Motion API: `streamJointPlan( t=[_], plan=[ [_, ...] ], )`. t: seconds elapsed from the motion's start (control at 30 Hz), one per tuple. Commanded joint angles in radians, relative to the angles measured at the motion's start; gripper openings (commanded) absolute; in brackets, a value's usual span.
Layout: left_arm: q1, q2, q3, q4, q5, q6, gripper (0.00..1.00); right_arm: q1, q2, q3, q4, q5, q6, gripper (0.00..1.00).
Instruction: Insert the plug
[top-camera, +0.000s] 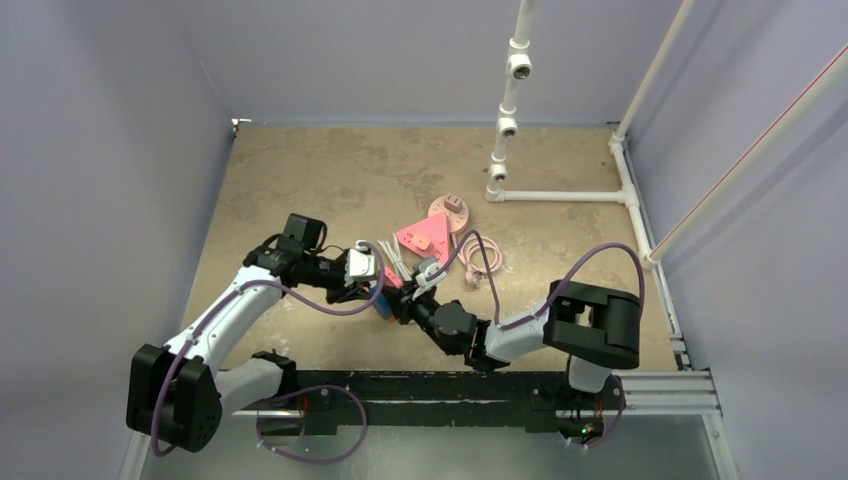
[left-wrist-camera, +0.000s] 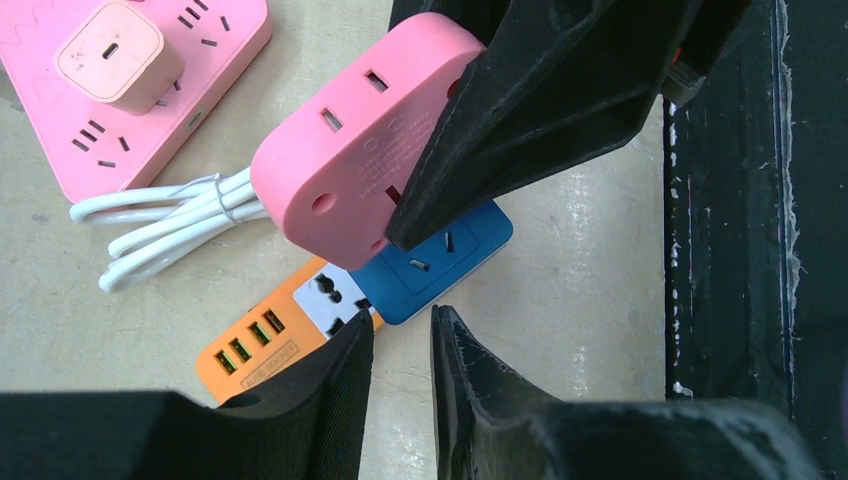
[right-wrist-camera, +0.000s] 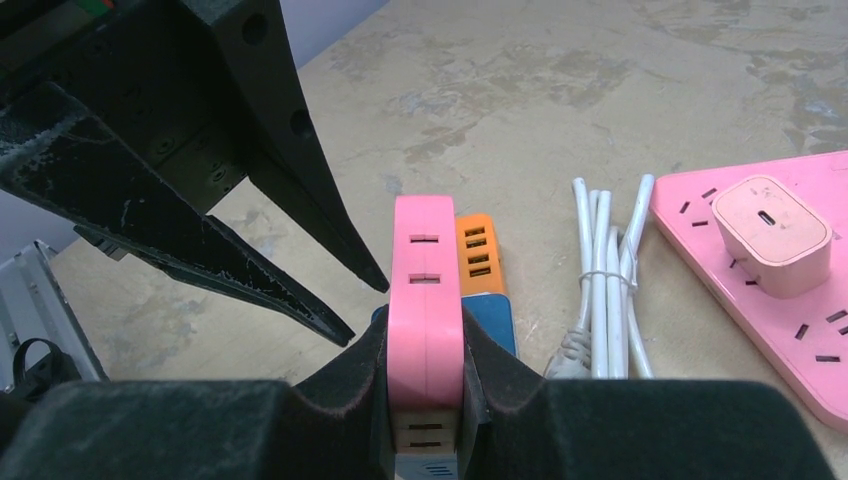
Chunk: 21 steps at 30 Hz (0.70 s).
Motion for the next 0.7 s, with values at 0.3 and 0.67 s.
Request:
streamJointPlan(
  t=[0.3,0.67],
  plan=[
    [-0.015,0.012,0.006,0.013,0.011,0.028,0.2,0.007,0.004,0.028,0.078,0.014,-0.031,0.0],
    [-0.023,0.018,0.009,0.016,-0.001,0.029,0.16,0.006,0.028,0.023,0.099,0.014,-0.04,0.0]
  ],
)
